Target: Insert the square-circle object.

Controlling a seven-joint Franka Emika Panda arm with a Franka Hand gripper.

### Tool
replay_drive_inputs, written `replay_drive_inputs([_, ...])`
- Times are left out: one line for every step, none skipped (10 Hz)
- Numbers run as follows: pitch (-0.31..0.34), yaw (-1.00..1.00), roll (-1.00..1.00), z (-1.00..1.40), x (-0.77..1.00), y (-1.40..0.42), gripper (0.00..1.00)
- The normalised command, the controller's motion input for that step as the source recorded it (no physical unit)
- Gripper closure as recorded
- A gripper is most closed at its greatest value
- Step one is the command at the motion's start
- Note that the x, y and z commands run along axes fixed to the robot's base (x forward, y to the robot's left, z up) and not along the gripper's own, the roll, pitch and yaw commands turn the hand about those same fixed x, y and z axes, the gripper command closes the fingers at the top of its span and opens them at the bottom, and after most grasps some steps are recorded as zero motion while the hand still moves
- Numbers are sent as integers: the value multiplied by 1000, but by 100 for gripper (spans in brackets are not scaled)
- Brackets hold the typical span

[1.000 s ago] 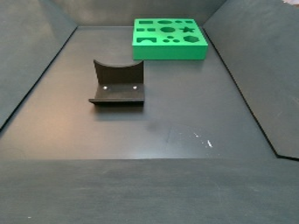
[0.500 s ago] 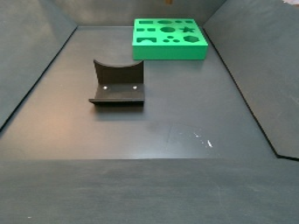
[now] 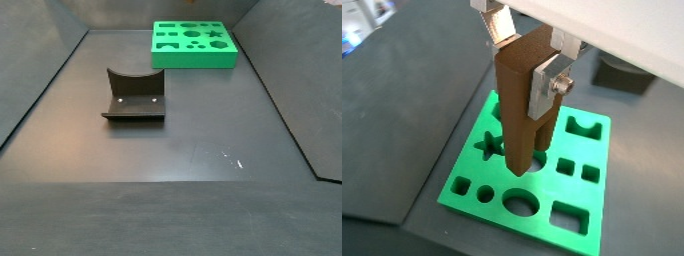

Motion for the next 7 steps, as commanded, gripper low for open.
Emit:
replay_drive_inputs([16,-963,86,-37,0,-143,100])
replay_drive_inputs([11,-997,87,-120,-11,-83,100])
replay_drive_inputs([10,-983,77,-180,-23,-97,100])
replay_drive_inputs([13,-951,80,-174,-40,-126,100])
replay_drive_inputs([11,-983,84,-171,-26,-94,100])
replay_drive_inputs([11,-966,83,-223,-49,-103,100])
replay_drive_inputs([0,-863,76,-420,-206,-109,100])
